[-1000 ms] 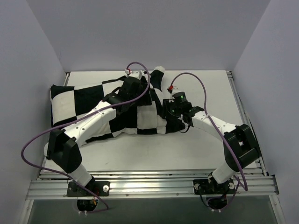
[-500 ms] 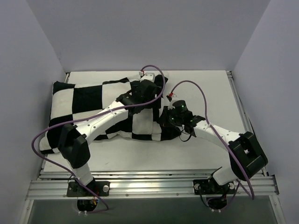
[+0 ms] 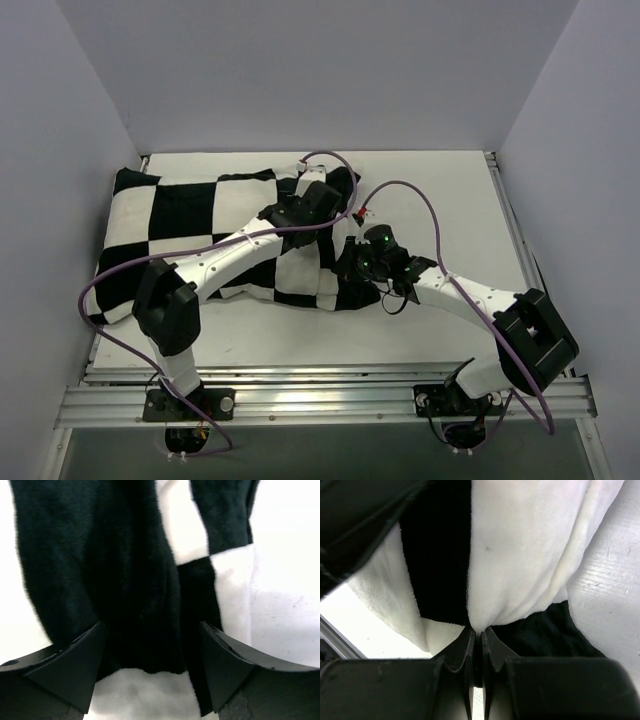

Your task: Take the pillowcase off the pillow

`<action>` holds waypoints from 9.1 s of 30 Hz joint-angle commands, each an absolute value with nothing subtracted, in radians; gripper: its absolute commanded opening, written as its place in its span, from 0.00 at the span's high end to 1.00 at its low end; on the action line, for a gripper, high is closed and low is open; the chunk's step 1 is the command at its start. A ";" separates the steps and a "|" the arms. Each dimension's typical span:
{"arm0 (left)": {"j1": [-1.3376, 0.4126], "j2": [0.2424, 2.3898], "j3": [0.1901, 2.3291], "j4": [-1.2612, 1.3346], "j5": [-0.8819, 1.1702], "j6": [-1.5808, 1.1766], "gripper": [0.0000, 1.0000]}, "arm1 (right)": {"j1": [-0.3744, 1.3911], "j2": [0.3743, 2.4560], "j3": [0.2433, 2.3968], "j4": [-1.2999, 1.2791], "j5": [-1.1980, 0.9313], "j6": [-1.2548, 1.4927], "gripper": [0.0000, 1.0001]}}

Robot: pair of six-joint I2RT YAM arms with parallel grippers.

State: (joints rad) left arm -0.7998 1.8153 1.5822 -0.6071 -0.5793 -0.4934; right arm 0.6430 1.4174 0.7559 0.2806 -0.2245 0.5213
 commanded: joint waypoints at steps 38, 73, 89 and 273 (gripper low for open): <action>-0.600 1.460 1.057 -0.422 -0.292 -0.545 0.69 | 0.810 1.437 1.078 0.060 0.152 0.414 0.27; -0.406 1.396 0.925 -0.514 -0.246 -0.652 0.95 | 0.453 1.493 0.703 0.307 -0.059 0.690 1.00; -0.707 1.289 1.189 -0.407 -0.186 -0.204 0.16 | 0.472 1.689 0.802 0.565 -0.542 0.600 1.00; -0.368 1.189 0.911 -0.265 0.049 -0.611 0.00 | 1.123 1.690 1.102 -0.108 0.608 0.304 0.66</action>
